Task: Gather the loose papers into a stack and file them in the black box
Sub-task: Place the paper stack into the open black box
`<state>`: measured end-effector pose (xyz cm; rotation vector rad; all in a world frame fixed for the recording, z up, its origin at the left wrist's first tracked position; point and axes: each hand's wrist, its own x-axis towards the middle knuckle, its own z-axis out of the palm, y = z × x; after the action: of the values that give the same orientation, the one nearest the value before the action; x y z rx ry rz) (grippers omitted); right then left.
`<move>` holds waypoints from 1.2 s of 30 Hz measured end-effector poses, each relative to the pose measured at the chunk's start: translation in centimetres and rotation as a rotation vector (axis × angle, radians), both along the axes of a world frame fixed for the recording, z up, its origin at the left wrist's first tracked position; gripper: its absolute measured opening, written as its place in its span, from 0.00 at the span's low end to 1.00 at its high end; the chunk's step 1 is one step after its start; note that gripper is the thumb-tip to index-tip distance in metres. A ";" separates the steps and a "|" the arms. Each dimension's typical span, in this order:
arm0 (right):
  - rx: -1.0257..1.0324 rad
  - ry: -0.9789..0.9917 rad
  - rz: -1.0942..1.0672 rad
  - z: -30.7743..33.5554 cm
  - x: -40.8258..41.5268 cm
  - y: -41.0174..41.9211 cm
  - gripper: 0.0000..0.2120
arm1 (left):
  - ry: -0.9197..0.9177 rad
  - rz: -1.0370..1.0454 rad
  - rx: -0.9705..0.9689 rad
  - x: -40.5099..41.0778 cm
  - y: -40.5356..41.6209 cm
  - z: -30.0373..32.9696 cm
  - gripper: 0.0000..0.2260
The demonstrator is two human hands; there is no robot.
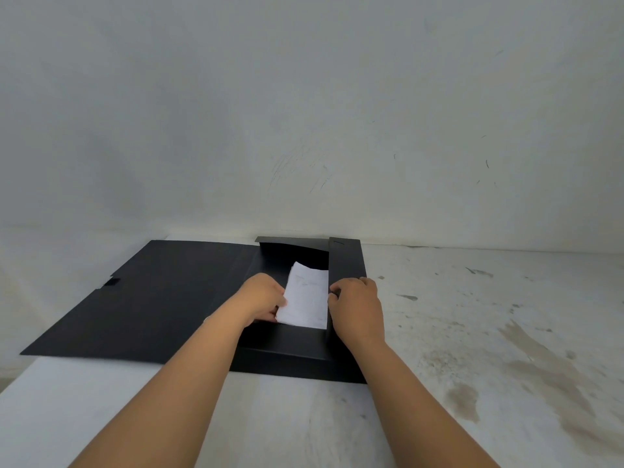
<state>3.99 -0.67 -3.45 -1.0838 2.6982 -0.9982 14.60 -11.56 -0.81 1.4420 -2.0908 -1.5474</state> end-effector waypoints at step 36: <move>0.316 0.219 0.194 -0.1 0.9 0.5 0.16 | -0.518 0.226 -0.679 14.2 -1.9 -4.5 0.19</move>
<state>4.94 -0.13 -3.53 -1.4195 2.7151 -0.4270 28.80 -13.43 -5.27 1.8046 -2.2607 -0.3167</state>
